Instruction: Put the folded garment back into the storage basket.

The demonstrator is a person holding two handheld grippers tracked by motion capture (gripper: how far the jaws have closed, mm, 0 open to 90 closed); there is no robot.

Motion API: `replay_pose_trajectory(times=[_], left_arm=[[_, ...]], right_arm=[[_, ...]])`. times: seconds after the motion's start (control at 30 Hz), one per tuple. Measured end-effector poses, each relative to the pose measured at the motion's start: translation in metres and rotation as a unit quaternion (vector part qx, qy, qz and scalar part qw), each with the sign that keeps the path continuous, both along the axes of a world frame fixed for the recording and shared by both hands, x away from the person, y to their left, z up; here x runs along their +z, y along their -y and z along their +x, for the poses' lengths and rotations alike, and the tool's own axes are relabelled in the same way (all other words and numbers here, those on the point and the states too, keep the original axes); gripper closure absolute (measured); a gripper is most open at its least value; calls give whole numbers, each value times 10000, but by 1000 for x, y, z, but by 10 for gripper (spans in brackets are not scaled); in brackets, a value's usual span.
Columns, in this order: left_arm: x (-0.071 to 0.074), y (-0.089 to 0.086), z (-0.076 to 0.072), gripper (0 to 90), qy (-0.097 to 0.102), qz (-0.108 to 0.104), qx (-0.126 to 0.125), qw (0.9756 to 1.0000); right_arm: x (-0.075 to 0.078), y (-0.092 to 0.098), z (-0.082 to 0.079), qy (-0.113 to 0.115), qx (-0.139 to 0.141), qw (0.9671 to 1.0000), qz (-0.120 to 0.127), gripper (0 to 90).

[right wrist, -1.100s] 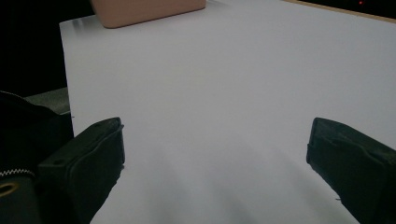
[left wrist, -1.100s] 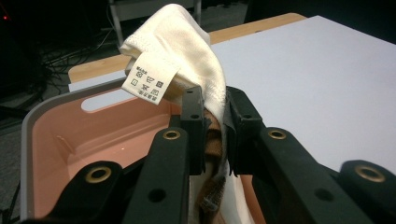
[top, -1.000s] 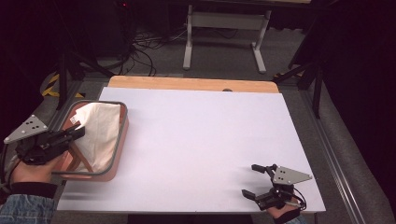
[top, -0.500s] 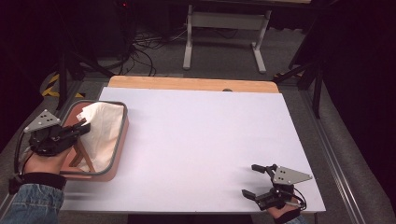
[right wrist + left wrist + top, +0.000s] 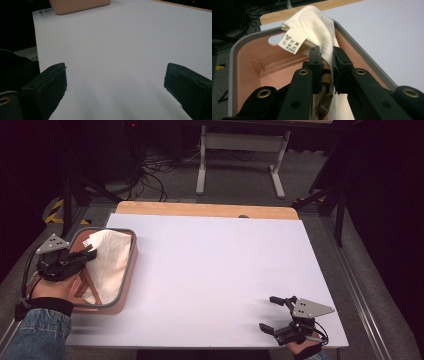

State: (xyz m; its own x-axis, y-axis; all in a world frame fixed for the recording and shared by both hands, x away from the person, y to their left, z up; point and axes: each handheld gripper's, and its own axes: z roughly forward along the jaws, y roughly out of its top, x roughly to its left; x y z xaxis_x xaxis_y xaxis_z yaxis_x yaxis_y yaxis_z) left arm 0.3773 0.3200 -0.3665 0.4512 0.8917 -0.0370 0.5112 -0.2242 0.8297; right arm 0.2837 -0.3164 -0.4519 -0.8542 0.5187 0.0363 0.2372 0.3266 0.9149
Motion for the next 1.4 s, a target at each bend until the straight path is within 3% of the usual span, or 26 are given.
replay_pose_trajectory(times=[0.57, 0.73, 0.93, 1.17, 1.4], left_arm=[[-10, 0, 17, 769, -171, 249, 242, 9992], [-9, -4, 17, 454, -32, 272, 584, 9979], [-6, -7, 12, 210, 99, 0, 756, 9971], [2, 2, 3, 85, 306, -217, 632, 9973], [19, 23, -12, 42, 700, -366, 245, 9966]], right_arm=[[0, 1, 0, -14, -14, 10000, 10, 50], [-1, 1, 0, -19, -27, 10000, 15, 50], [0, 1, 0, -19, -25, 10000, 13, 50], [0, 1, 0, -10, -35, 10000, 6, 50], [0, 2, 0, 4, -55, 10000, 14, 50]])
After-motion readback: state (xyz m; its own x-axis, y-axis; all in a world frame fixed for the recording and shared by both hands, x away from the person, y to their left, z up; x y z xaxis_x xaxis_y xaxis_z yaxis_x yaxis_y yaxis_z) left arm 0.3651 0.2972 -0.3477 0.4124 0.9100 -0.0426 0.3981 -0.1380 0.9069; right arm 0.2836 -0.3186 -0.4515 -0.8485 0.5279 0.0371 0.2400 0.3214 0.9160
